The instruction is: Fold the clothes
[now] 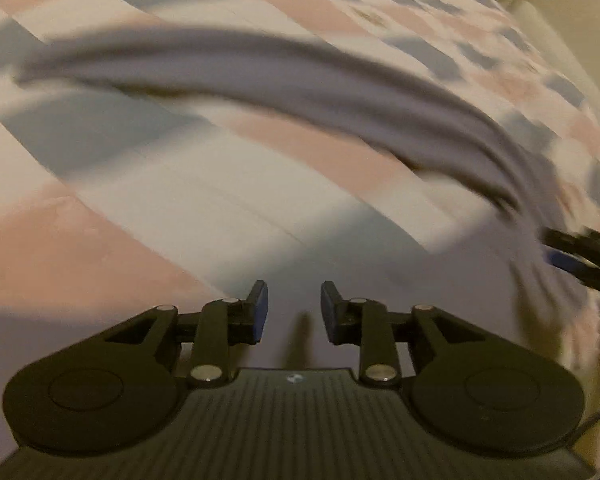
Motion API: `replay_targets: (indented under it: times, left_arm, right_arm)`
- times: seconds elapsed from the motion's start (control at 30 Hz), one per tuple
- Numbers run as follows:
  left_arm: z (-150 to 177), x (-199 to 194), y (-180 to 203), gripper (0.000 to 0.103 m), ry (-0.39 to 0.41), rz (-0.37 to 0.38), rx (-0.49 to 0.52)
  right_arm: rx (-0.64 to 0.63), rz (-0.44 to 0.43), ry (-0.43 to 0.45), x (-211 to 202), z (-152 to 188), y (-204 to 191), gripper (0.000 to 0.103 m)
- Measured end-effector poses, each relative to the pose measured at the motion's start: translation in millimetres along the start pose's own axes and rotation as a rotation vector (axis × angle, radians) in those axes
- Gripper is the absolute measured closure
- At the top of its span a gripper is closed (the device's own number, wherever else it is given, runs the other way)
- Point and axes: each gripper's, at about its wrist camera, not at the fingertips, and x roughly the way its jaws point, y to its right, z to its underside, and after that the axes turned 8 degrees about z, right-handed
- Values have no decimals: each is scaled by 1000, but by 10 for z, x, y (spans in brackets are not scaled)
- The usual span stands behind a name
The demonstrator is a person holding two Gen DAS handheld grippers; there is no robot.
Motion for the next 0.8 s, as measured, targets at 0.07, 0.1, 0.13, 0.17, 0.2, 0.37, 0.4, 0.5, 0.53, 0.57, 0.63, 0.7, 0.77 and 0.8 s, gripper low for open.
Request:
replay_targets:
  times: [0.07, 0.1, 0.13, 0.17, 0.2, 0.37, 0.4, 0.5, 0.53, 0.57, 0.63, 0.7, 0.77, 0.8]
  left_arm:
    - [331, 134, 305, 79, -39, 3, -2]
    - [463, 160, 443, 82, -43, -9, 2]
    - [542, 133, 567, 82, -30, -13, 7]
    - [601, 91, 690, 82, -12, -2, 11]
    - [646, 64, 819, 81, 7, 4, 22]
    - [637, 226, 1528, 78, 56, -9, 129]
    - [599, 291, 1662, 77, 64, 2, 141]
    - [344, 500, 1922, 77, 89, 21, 173]
    - [251, 571, 2000, 76, 98, 26, 184]
    - [158, 642, 2078, 76, 106, 31, 194]
    - [-28, 783, 2235, 75, 123, 41, 215]
    - [-262, 927, 2339, 75, 126, 48, 235]
    - [-481, 1034, 2403, 75, 128, 56, 256]
    - [-590, 1088, 2435, 72, 130, 59, 266]
  right_arm:
    - [-52, 23, -18, -37, 84, 198, 39]
    - [-58, 27, -52, -19, 149, 324, 39]
    - [-64, 30, -86, -3, 215, 449, 39]
    - [-61, 19, -109, -55, 283, 586, 39]
    - [-59, 7, -133, -107, 352, 722, 39]
    - [-12, -85, -132, -507, 417, 1328, 39]
    - [0, -91, -117, -570, 383, 1451, 39]
    - [28, -113, -93, -573, 168, 1697, 39]
    - [29, -114, -86, -545, 88, 1759, 44]
    - [19, -122, -83, -505, 2, 1816, 48]
    - [3, -135, -67, -409, -229, 1884, 70]
    - [-22, -148, -35, -314, -502, 1895, 78]
    - [-38, -133, 5, -197, -811, 1902, 78]
    - [-32, -129, 15, -120, -965, 1913, 78]
